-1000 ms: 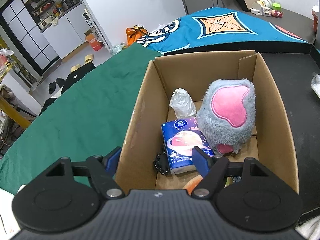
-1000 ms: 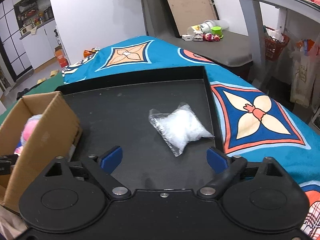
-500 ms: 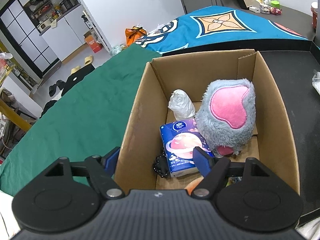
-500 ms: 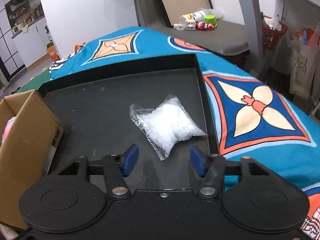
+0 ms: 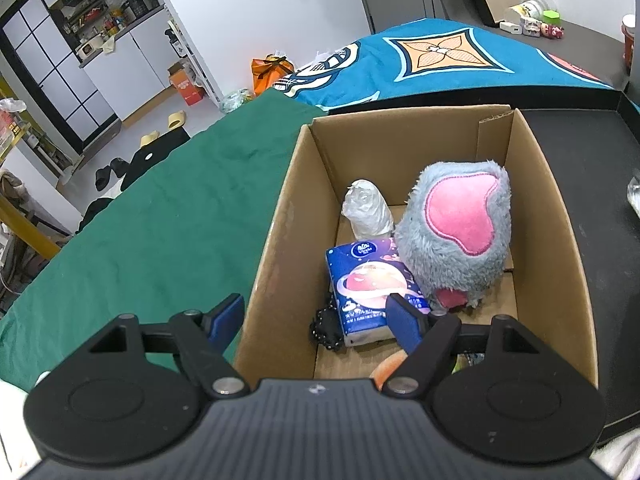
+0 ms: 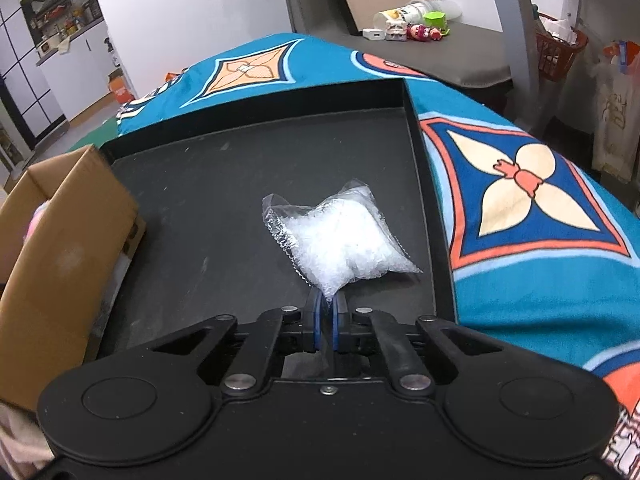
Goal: Organize soft objects
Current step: 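Close the right tool on the clear bag of white items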
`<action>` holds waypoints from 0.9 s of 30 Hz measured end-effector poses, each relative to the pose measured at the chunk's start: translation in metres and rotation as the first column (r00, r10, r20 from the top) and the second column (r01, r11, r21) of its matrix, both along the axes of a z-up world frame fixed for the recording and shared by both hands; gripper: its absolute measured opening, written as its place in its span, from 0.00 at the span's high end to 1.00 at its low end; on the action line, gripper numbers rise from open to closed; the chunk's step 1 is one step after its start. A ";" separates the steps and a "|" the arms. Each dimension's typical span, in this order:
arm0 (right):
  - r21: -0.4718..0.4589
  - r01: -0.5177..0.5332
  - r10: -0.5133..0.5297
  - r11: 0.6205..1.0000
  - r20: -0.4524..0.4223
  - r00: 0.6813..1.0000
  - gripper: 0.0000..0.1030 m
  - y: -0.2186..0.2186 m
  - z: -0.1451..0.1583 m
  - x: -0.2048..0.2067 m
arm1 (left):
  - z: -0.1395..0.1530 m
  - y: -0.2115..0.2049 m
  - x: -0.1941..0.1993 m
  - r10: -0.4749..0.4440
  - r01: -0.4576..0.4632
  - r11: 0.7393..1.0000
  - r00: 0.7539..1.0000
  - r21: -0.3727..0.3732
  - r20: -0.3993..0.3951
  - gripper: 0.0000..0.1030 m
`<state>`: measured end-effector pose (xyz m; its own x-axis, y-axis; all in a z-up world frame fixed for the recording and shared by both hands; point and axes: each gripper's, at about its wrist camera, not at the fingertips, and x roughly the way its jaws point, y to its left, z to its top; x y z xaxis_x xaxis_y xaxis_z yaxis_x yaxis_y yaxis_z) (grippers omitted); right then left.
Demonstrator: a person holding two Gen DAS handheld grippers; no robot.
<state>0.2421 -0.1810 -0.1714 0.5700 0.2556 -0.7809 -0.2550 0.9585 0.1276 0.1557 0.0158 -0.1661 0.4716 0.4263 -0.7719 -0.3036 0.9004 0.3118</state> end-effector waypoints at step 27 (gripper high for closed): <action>-0.076 -0.027 0.033 0.997 0.084 0.996 0.28 0.010 0.029 -0.027 | 0.011 0.013 -0.014 0.021 -0.019 0.999 0.998 -0.038 0.054 0.26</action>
<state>0.2150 -0.1707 -0.1421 0.6282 0.2162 -0.7474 -0.2909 0.9562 0.0321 0.1413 0.0287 -0.1553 0.5052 0.4073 -0.7608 -0.3373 0.9047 0.2604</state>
